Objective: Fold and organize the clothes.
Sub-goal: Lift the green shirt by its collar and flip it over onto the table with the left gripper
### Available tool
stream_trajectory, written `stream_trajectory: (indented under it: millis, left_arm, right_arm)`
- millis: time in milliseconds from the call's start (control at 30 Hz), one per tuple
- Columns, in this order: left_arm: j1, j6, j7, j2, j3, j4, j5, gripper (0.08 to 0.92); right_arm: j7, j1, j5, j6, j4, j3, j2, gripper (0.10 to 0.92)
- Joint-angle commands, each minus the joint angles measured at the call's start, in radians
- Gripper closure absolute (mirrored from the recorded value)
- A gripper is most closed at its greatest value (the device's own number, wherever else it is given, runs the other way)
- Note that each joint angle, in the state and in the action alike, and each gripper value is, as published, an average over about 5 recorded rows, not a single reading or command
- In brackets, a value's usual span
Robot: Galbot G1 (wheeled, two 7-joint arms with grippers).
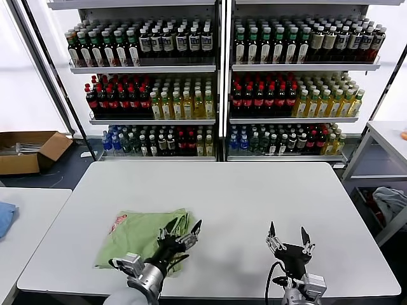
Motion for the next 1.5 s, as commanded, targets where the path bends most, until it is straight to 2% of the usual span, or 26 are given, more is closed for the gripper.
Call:
stream_trajectory:
  millis: [33,167,267,700,1500]
  left_arm:
    - [-0.036,0.018,-0.071,0.111,-0.247,-0.097,-0.159,0.178]
    - [-0.042,0.047,-0.113,0.192,-0.369,0.016,-0.129,0.177]
    - [-0.019,0.052,-0.114,0.217,-0.403,0.082,-0.096,0.177]
    - [0.039,0.042,-0.049,0.175,-0.376,0.172,-0.054,0.177]
    - [0.05,0.032,0.018,0.163,-0.348,0.244,-0.022,0.177]
  right_arm:
    - [-0.002,0.018,0.005,-0.004,-0.009,-0.009,-0.007,0.203]
    - [0.0,0.035,0.019,-0.014,-0.009,-0.01,-0.024,0.203]
    - [0.001,0.049,0.022,-0.019,-0.013,-0.011,-0.035,0.203]
    - [-0.002,0.053,0.025,-0.022,-0.015,-0.017,-0.041,0.203]
    - [-0.004,0.029,0.01,-0.021,0.005,-0.029,-0.031,0.203]
